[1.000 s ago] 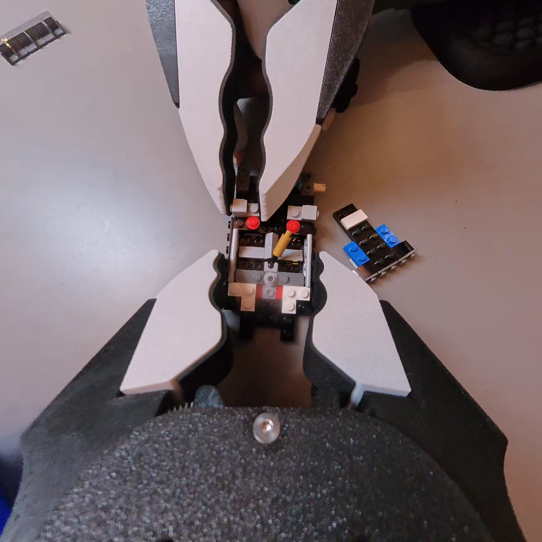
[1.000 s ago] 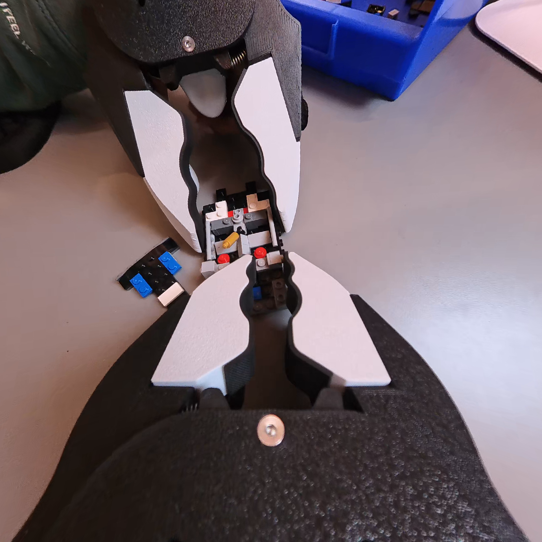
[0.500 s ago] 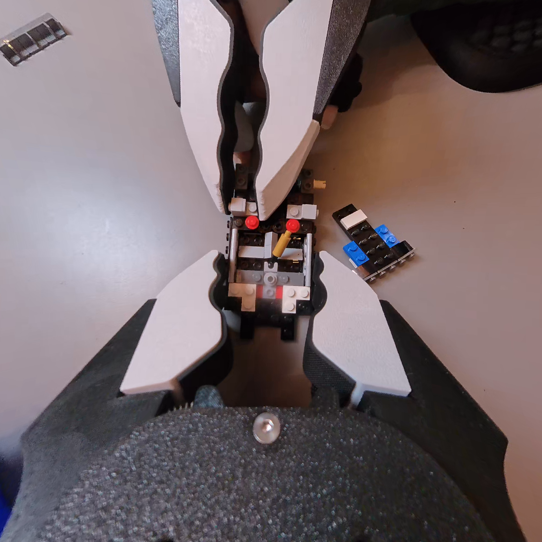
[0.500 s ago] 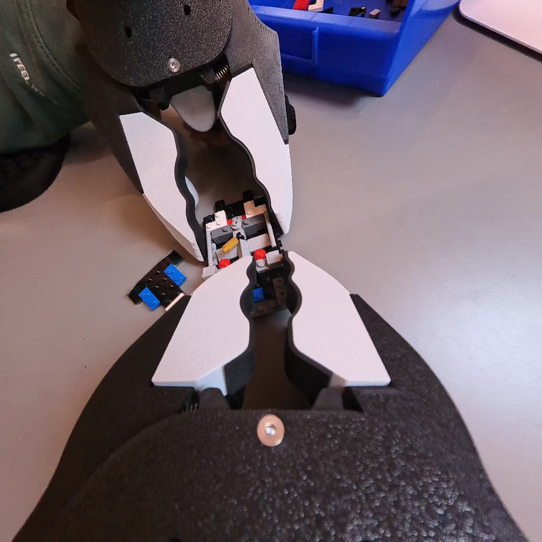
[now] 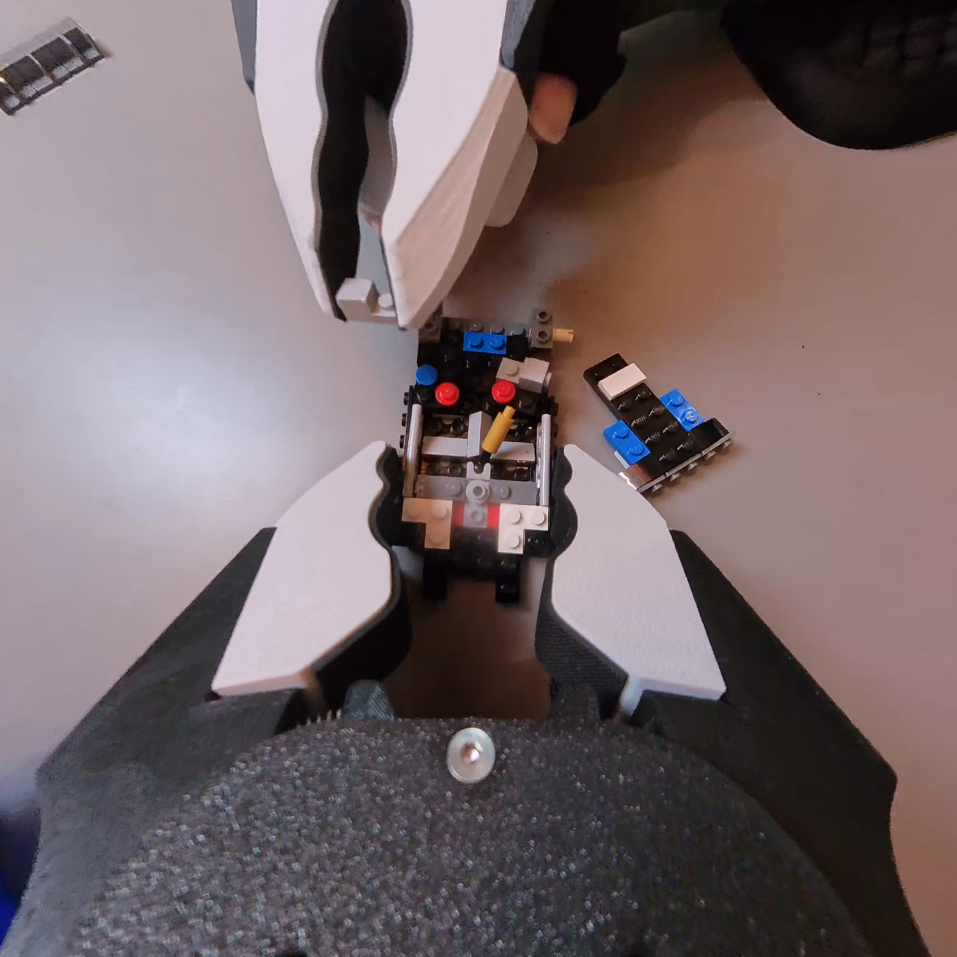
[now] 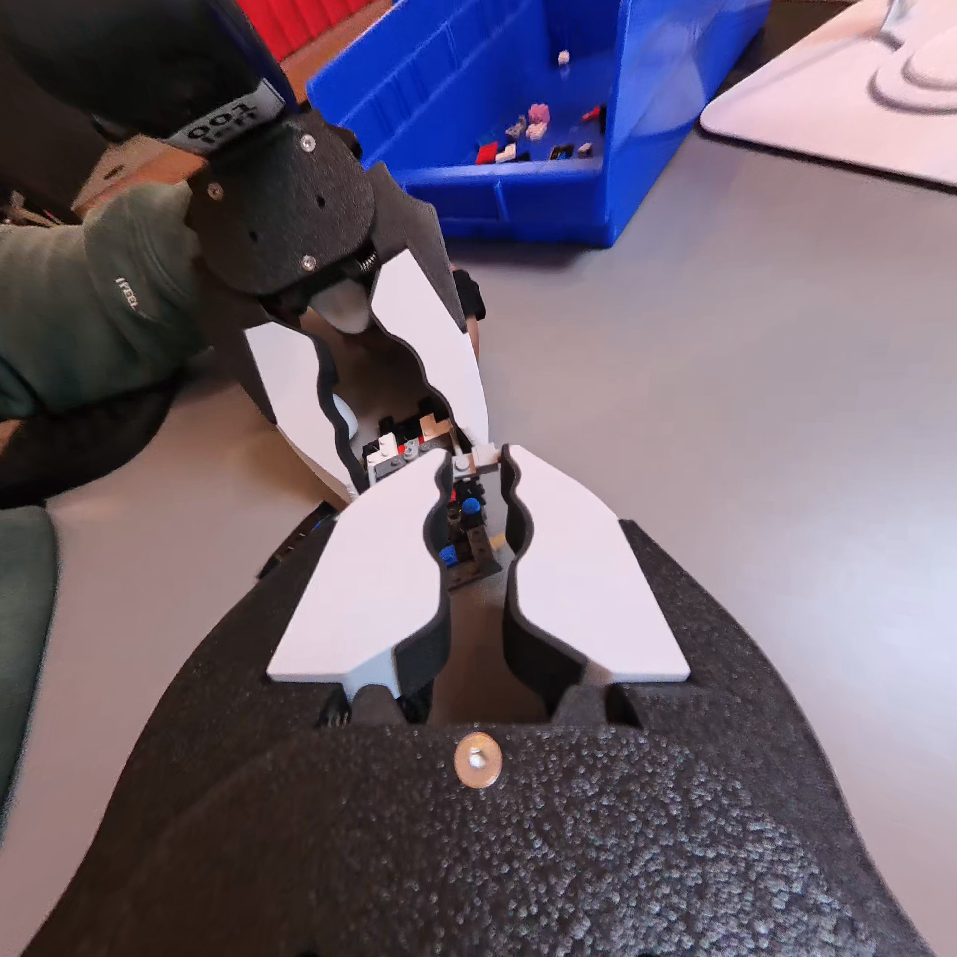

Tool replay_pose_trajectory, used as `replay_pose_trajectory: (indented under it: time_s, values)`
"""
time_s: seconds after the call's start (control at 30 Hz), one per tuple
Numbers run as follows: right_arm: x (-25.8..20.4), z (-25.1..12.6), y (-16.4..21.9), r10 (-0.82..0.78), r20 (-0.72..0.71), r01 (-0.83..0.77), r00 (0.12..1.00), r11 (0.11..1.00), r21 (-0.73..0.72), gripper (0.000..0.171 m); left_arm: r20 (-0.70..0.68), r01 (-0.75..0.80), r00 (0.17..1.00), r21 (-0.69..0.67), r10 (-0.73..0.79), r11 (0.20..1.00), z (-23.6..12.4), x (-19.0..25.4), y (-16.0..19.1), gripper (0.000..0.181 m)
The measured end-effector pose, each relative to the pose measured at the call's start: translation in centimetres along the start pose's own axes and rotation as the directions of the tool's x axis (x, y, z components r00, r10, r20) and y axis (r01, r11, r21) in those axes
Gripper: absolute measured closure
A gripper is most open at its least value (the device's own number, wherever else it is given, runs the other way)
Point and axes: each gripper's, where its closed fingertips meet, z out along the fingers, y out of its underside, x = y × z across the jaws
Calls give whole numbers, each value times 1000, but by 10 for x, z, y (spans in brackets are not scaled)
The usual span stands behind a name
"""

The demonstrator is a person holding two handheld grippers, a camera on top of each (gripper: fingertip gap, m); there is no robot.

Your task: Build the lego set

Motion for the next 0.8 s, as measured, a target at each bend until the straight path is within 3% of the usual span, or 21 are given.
replay_pose_trajectory:
  time_s: [0.3, 0.47, 0.6, 0.8]
  values:
    - [5, -4, -10, 13, 4, -13, 1000, 996, 83, 153, 15, -23, 1000, 48, 22, 999, 4, -7, -7, 124]
    - [3, -13, -21, -10, 0, 10, 1000, 985, 175, 153, 94, -13, 996, 95, 4, 995, -9, -17, -14, 115]
    - [-3, -25, -37, -96, -35, 102, 995, 955, 280, 153, 119, 76, 986, 314, -119, 946, -36, -24, -41, 133]
    - [-28, -39, -57, -332, -183, 377, 925, 854, 358, 153, 13, 290, 931, 586, -366, 757, -77, -16, -76, 171]
